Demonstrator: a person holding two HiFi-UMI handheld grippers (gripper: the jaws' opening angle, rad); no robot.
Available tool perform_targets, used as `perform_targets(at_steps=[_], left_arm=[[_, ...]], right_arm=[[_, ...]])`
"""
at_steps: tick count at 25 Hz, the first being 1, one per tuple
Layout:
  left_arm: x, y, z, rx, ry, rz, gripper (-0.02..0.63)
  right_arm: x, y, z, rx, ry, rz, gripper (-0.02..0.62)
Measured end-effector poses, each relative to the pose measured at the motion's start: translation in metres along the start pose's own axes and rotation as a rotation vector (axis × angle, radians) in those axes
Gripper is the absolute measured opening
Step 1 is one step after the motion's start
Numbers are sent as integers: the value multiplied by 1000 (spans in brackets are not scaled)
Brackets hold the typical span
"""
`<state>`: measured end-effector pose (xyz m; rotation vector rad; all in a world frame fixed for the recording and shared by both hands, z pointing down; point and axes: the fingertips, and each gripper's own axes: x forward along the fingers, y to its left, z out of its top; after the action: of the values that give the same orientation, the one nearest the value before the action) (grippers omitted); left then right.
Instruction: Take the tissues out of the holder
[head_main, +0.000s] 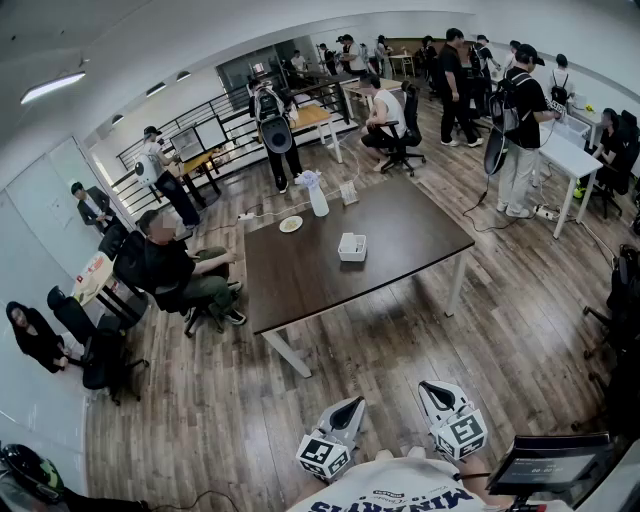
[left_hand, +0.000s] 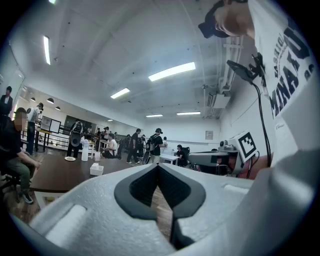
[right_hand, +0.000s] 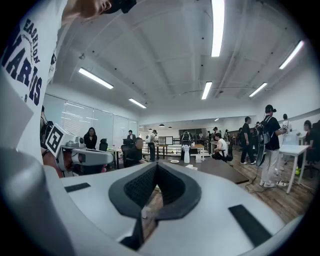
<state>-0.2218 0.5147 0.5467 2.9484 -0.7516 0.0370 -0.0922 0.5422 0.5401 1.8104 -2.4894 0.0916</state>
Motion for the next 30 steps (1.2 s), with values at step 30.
perform_targets(at_steps=[30], left_arm=[[75,-1,-7,-25,55,118,5]], right_arm=[[5,-106,-23,34,4,16,8]])
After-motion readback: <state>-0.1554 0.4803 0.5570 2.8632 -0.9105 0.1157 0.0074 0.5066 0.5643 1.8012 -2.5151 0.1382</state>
